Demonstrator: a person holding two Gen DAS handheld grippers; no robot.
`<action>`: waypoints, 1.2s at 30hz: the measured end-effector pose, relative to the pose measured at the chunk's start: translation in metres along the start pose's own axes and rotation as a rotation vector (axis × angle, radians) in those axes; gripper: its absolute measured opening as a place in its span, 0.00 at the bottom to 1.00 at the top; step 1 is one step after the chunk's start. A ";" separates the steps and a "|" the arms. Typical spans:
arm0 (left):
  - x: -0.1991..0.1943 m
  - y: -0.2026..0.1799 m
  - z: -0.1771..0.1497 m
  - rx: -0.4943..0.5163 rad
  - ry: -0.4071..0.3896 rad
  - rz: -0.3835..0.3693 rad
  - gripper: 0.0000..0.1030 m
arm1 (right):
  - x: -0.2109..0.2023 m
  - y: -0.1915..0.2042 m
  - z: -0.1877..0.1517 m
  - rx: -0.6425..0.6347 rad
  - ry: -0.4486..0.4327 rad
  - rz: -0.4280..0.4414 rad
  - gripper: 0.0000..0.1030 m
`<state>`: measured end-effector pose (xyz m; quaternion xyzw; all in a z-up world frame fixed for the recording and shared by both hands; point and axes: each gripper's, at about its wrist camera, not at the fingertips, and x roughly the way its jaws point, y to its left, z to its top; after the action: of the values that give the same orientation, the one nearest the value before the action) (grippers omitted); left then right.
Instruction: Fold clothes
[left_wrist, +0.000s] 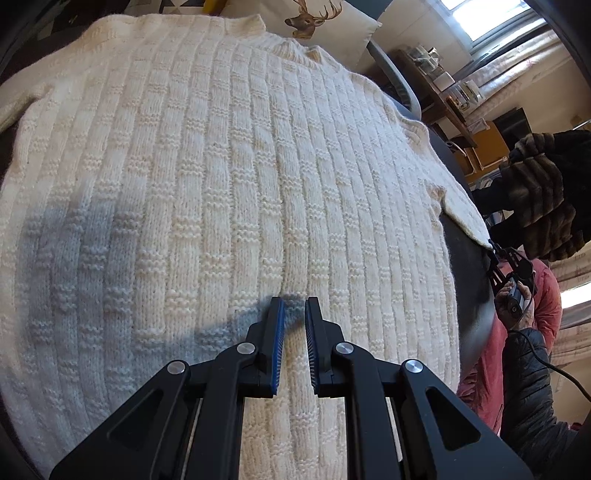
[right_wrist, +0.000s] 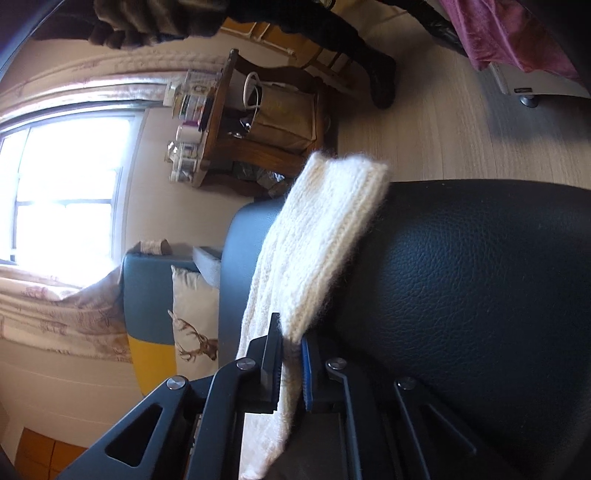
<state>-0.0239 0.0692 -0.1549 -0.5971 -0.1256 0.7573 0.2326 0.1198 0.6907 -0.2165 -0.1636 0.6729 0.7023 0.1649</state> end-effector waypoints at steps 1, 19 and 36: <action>0.000 0.001 0.000 -0.005 0.000 -0.004 0.12 | 0.000 0.003 -0.002 -0.005 -0.010 0.016 0.07; -0.035 0.046 0.006 -0.154 -0.073 -0.108 0.19 | 0.093 0.288 -0.258 -0.710 0.548 0.457 0.06; -0.089 0.183 0.075 -0.483 -0.241 -0.148 0.32 | 0.102 0.192 -0.421 -0.942 0.939 0.135 0.35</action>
<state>-0.1177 -0.1264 -0.1460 -0.5300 -0.3725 0.7521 0.1216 -0.0550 0.2634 -0.1084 -0.4638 0.3033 0.7843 -0.2789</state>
